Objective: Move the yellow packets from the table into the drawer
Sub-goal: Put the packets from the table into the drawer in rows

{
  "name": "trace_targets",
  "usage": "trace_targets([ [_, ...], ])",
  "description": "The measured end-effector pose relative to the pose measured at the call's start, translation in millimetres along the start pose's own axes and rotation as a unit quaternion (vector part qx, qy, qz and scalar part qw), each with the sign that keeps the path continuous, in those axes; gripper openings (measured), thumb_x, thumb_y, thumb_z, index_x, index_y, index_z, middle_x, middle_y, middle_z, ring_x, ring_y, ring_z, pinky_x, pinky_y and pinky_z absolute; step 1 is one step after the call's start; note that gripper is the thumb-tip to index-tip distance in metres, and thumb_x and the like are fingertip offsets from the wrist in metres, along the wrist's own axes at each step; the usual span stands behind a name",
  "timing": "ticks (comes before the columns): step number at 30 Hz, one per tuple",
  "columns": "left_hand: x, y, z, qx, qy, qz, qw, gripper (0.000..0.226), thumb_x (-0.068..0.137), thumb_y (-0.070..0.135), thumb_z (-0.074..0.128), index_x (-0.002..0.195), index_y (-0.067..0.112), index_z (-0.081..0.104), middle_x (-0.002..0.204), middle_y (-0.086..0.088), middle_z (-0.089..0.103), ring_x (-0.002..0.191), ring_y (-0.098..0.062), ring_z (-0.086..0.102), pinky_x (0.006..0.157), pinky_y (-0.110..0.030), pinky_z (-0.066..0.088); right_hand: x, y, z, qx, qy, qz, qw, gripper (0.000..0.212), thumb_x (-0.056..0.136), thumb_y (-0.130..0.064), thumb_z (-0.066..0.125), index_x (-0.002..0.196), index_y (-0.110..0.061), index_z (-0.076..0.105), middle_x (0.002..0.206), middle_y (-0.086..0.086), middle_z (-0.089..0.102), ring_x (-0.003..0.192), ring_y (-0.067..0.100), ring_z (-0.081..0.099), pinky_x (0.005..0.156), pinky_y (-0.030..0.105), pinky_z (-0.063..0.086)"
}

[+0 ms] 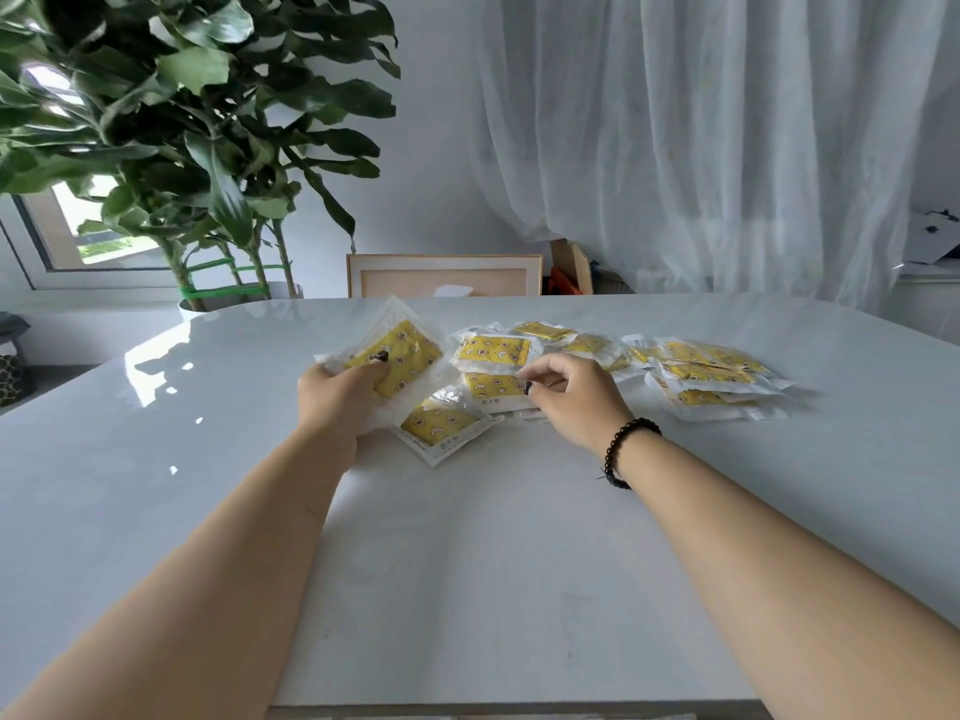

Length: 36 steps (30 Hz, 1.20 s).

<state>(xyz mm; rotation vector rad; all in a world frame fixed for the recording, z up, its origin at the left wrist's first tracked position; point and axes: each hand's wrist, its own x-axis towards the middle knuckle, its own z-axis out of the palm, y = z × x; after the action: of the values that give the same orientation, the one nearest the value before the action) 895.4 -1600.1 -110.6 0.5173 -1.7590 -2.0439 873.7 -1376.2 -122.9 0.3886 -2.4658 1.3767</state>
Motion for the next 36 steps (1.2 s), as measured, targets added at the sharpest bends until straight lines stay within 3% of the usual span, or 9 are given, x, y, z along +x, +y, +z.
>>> trace_targets([
  [5, -4, -1, 5, 0.057, -0.032, -0.01, 0.998, 0.014, 0.081, 0.009, 0.071, 0.092, 0.01, 0.063, 0.089, -0.011, 0.07, 0.075, -0.028, 0.069, 0.073, -0.045, 0.058, -4, -12, 8, -0.067, -0.032, 0.034, 0.997, 0.008, 0.085, -0.019, 0.062, 0.087, -0.02, 0.07, 0.078, -0.004, 0.069, 0.085, 0.013, 0.066, 0.067, 0.018, 0.048],
  [10, -10, -2, 11, 0.101, -0.071, -0.021, 0.992, 0.013, 0.081, 0.011, 0.072, 0.09, 0.012, 0.063, 0.089, -0.011, 0.071, 0.076, -0.027, 0.07, 0.07, -0.041, 0.059, -12, -35, 22, -0.105, -0.043, 0.065, 0.991, 0.035, 0.075, -0.034, 0.074, 0.096, -0.007, 0.069, 0.097, 0.01, 0.071, 0.093, 0.023, 0.065, 0.08, 0.031, 0.055],
  [18, -1, 0, 9, -0.07, -0.007, -0.034, 0.997, 0.009, 0.084, 0.01, 0.069, 0.09, 0.009, 0.062, 0.076, -0.005, 0.061, 0.061, -0.017, 0.059, 0.059, -0.028, 0.05, -1, -30, 14, 0.099, 0.032, 0.149, 0.983, 0.031, 0.069, 0.005, 0.074, 0.079, -0.023, 0.064, 0.083, -0.002, 0.07, 0.083, 0.015, 0.068, 0.07, 0.029, 0.057],
  [22, 10, 1, 3, -0.096, 0.065, -0.008, 0.993, 0.077, 0.074, 0.023, 0.074, 0.14, 0.012, 0.036, 0.116, -0.007, 0.056, 0.09, -0.022, 0.065, 0.082, -0.034, 0.054, 0, -28, -13, 0.176, 0.081, 0.086, 0.977, 0.032, 0.073, 0.01, 0.07, 0.079, -0.021, 0.063, 0.072, -0.003, 0.067, 0.066, 0.007, 0.064, 0.06, 0.02, 0.054],
  [25, 1, 1, 2, 0.067, 0.093, 0.062, 0.992, 0.099, 0.081, 0.025, 0.068, 0.15, 0.035, -0.002, 0.13, 0.003, 0.042, 0.105, -0.027, 0.057, 0.092, -0.038, 0.049, 2, -25, -27, 0.222, 0.101, 0.062, 0.968, 0.031, 0.074, 0.012, 0.068, 0.081, -0.019, 0.064, 0.077, 0.002, 0.068, 0.069, 0.011, 0.063, 0.065, 0.023, 0.054],
  [28, -3, 0, 6, 0.17, 0.07, 0.122, 0.975, 0.066, 0.089, 0.02, 0.059, 0.146, 0.037, 0.031, 0.135, -0.007, 0.05, 0.106, -0.028, 0.057, 0.091, -0.039, 0.05, 2, -22, -30, 0.24, 0.099, 0.057, 0.964, 0.029, 0.074, 0.012, 0.068, 0.082, -0.016, 0.065, 0.078, 0.003, 0.068, 0.069, 0.01, 0.063, 0.065, 0.024, 0.054],
  [30, -5, -3, 8, 0.199, 0.016, 0.142, 0.969, 0.034, 0.089, 0.014, 0.058, 0.117, 0.031, 0.064, 0.117, -0.007, 0.064, 0.092, -0.026, 0.062, 0.08, -0.033, 0.054, 1, -22, -29, 0.236, 0.075, 0.048, 0.968, 0.028, 0.074, 0.012, 0.069, 0.083, -0.014, 0.066, 0.076, 0.001, 0.068, 0.068, 0.007, 0.063, 0.064, 0.021, 0.054],
  [32, -7, -5, 11, 0.231, -0.029, 0.157, 0.96, 0.022, 0.089, 0.012, 0.059, 0.094, 0.028, 0.072, 0.102, -0.003, 0.07, 0.084, -0.022, 0.062, 0.069, -0.027, 0.051, 0, -23, -27, 0.236, 0.05, 0.032, 0.97, 0.028, 0.074, 0.012, 0.07, 0.083, -0.015, 0.067, 0.079, 0.003, 0.069, 0.072, 0.009, 0.064, 0.068, 0.022, 0.055],
  [36, -21, -2, 16, 0.227, -0.097, 0.19, 0.95, 0.015, 0.092, 0.018, 0.059, 0.092, 0.016, 0.074, 0.083, -0.002, 0.068, 0.078, -0.02, 0.06, 0.071, -0.027, 0.048, -1, -26, -25, 0.24, 0.021, 0.005, 0.971, 0.027, 0.073, 0.01, 0.073, 0.082, -0.015, 0.067, 0.081, 0.004, 0.069, 0.077, 0.01, 0.064, 0.073, 0.025, 0.057],
])
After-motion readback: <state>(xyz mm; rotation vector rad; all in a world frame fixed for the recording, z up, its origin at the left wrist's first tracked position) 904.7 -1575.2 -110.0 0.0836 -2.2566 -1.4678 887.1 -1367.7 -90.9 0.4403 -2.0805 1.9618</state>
